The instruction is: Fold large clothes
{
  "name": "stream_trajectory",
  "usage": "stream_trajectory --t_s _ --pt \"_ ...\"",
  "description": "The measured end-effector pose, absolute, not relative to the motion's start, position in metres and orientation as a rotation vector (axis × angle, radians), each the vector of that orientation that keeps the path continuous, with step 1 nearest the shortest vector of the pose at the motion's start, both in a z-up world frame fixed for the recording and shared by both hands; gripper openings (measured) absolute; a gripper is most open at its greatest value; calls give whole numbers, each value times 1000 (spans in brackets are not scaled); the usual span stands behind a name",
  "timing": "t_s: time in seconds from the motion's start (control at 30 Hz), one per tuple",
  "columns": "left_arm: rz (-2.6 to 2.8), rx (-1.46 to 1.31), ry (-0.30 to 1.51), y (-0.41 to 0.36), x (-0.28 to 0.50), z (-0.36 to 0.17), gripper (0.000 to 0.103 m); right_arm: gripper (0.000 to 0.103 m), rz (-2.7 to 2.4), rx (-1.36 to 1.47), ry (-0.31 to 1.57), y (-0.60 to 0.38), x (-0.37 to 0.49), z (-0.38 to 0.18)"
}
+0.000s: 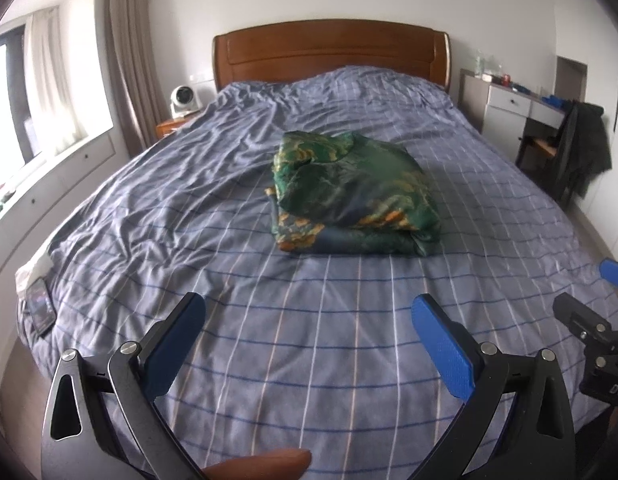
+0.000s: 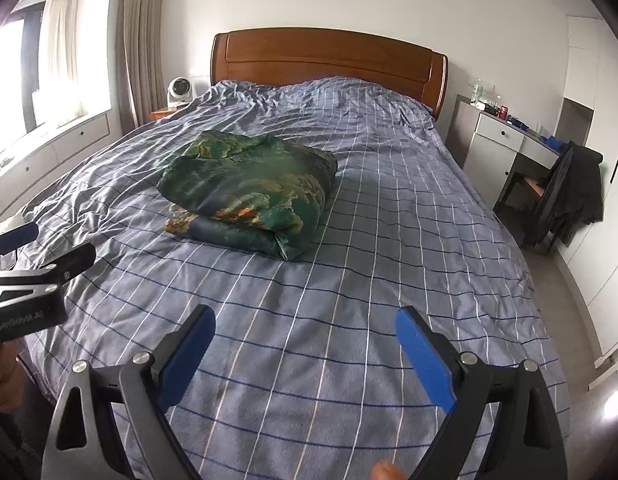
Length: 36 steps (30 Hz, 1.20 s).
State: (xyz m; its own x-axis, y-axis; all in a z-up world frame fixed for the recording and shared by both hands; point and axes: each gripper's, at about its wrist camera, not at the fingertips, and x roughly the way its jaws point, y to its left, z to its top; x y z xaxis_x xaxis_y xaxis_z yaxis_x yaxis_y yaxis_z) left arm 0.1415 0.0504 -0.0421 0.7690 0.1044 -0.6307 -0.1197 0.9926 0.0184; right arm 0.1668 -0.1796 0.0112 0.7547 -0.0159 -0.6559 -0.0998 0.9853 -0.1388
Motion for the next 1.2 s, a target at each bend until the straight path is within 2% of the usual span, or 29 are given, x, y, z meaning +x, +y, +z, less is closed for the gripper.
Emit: stream_trajectory --t_s 0.5,1.2 --pt "127 -36 670 54 100 -6 103 93 108 -203 676 -151 126 55" --pt "155 -76 690 55 98 -9 103 94 80 -201 689 -153 126 50"
